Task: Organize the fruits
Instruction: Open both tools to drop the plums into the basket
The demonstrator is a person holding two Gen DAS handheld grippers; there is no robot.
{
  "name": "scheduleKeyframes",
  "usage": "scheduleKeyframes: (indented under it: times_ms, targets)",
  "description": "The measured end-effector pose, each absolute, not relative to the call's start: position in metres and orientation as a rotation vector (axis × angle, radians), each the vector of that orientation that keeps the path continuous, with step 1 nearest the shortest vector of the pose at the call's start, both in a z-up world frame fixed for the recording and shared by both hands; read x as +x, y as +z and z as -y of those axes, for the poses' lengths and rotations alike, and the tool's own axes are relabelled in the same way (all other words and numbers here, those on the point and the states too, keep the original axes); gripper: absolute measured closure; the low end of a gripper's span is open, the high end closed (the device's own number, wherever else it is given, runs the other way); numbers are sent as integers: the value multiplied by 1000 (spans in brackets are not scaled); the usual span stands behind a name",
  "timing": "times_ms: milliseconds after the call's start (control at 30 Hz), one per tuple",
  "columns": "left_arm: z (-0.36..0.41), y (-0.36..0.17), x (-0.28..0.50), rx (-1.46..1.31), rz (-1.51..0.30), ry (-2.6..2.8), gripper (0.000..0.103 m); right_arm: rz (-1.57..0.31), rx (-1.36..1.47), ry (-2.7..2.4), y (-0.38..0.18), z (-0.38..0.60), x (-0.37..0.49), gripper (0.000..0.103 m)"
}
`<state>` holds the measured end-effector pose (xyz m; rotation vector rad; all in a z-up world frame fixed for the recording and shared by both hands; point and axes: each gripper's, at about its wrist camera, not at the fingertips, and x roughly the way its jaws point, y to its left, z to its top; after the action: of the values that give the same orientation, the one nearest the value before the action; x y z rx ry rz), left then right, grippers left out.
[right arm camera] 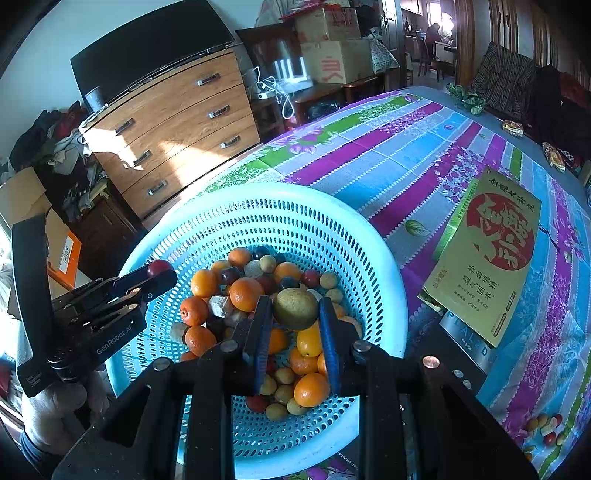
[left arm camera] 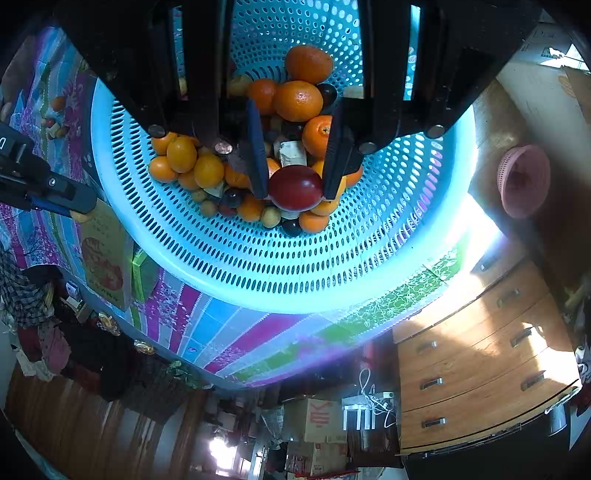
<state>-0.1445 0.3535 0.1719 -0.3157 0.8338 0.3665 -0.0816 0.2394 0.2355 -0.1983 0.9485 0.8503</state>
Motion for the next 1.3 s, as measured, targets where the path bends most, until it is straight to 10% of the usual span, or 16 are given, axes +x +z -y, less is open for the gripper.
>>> scheduleKeyframes:
  times_ms: [1300]
  targets:
    - [-353,159,-140,-319,-860,386,61,-961,-203,849,224,-240,-83,64]
